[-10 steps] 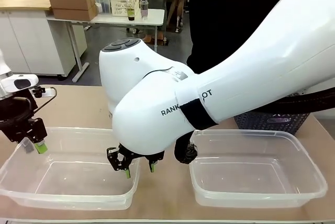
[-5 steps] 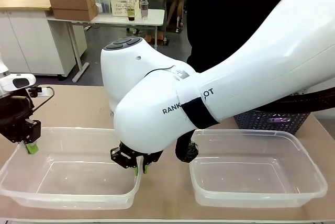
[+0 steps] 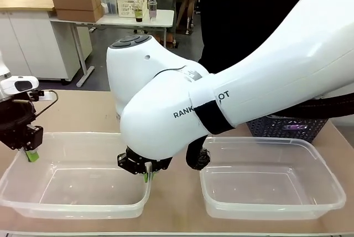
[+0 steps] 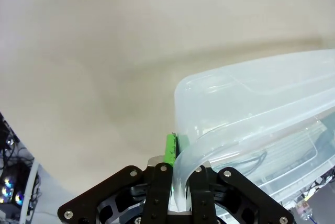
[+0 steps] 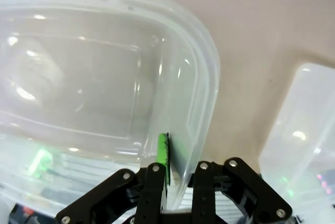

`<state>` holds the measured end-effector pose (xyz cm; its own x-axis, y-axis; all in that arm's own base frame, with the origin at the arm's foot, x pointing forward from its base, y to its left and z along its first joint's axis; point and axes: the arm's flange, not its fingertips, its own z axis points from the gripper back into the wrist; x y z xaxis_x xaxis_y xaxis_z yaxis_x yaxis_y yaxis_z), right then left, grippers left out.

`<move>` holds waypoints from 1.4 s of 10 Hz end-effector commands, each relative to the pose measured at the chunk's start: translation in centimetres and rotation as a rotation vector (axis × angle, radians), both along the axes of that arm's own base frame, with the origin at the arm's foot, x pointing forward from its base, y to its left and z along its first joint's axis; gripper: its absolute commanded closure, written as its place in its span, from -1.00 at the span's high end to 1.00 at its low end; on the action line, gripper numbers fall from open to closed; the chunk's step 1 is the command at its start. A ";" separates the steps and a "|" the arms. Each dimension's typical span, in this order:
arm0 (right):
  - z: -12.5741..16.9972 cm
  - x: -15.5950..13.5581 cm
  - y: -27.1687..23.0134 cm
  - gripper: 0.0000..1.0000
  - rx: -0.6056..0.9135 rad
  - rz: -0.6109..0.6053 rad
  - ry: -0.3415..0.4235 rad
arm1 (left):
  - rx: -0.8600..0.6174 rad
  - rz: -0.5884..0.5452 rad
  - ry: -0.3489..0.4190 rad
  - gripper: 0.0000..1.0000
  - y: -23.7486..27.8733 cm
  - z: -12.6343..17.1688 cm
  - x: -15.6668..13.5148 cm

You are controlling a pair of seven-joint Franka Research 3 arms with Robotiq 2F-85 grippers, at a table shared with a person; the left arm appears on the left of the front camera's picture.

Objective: Sort the waste into each basket.
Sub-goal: Pick up the Organizing box on the left side of the table and lift it.

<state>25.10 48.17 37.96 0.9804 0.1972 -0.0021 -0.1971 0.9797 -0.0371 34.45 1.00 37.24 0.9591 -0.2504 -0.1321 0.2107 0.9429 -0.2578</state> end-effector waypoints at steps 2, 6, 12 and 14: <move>7.5 0.3 -4.3 -1.00 -0.100 0.165 0.073 | 0.003 0.073 -0.125 -1.00 1.6 5.2 -2.7; 10.8 1.6 -6.7 -1.00 -0.116 0.253 0.181 | -0.076 0.054 -0.132 -1.00 -0.8 9.0 -2.3; 9.9 4.2 -8.8 -0.87 0.098 0.113 0.122 | -0.102 0.050 -0.085 -0.91 -3.3 10.5 -1.0; 10.2 5.9 -12.1 -0.87 0.069 0.126 0.131 | -0.095 0.003 -0.021 -0.91 -7.2 13.2 2.5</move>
